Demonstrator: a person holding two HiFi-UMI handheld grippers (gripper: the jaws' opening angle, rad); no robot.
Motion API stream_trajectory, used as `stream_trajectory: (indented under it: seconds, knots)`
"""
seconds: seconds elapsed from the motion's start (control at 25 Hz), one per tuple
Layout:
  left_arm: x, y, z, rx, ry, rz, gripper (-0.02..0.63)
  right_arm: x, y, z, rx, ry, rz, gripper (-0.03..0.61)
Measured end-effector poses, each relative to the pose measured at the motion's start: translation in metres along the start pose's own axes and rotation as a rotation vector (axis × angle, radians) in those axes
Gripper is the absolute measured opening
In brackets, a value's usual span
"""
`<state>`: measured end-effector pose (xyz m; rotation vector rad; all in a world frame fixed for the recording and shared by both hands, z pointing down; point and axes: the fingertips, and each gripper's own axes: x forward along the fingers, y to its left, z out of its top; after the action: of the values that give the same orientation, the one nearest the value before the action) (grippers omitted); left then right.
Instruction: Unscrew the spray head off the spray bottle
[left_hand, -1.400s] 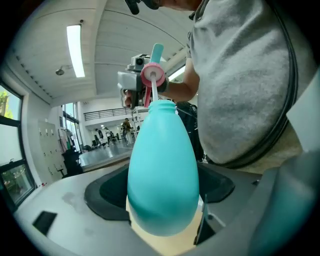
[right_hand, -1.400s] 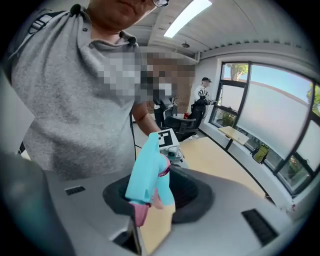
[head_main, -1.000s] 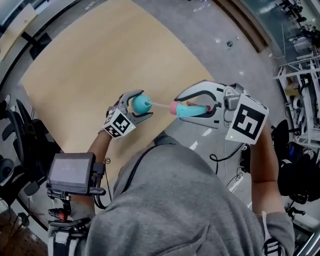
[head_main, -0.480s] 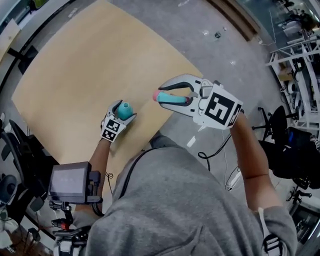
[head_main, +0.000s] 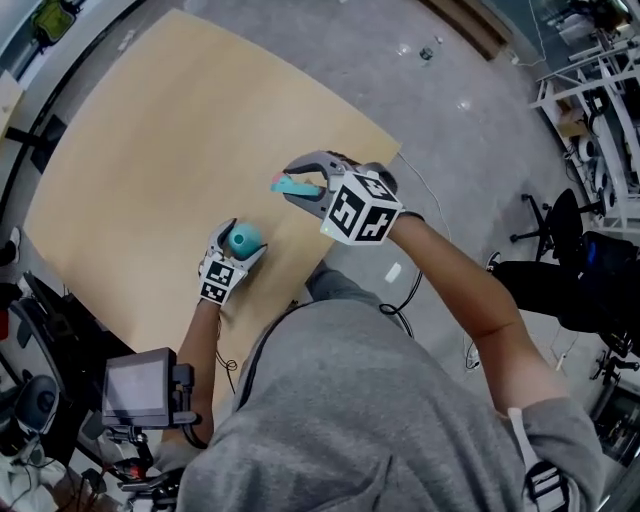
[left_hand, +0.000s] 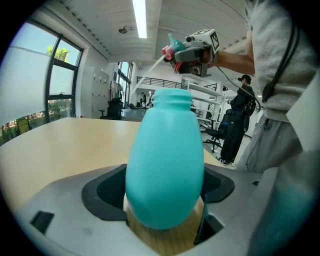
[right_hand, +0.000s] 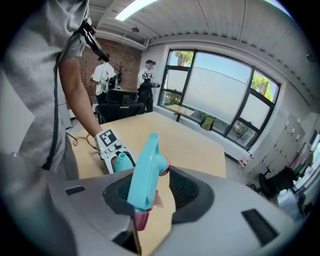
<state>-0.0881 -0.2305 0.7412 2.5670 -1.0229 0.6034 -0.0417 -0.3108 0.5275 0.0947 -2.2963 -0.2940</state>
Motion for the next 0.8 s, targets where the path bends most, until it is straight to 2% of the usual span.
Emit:
stream_trajectory:
  seconds: [0.16, 0.28, 0.44, 0.56, 0.68, 0.8]
  knots:
    - [-0.010, -0.004, 0.006, -0.040, -0.020, 0.007, 0.390, 0.053, 0.001, -0.053, -0.032, 0.133, -0.075, 0.130]
    - [-0.023, -0.004, 0.009, -0.068, -0.031, 0.031, 0.390, 0.093, 0.017, -0.091, -0.090, 0.251, -0.107, 0.131]
    - [-0.049, -0.006, 0.013, -0.077, -0.045, 0.066, 0.390, 0.135, 0.053, -0.112, -0.186, 0.327, -0.106, 0.132]
    - [-0.066, -0.005, 0.020, -0.081, -0.069, 0.109, 0.388, 0.153, 0.075, -0.113, -0.253, 0.337, -0.086, 0.132]
    - [-0.078, -0.002, 0.031, -0.089, -0.106, 0.148, 0.388, 0.166, 0.094, -0.123, -0.260, 0.353, -0.033, 0.137]
    - [-0.098, -0.003, 0.039, -0.090, -0.141, 0.171, 0.388, 0.172, 0.115, -0.127, -0.215, 0.369, 0.026, 0.197]
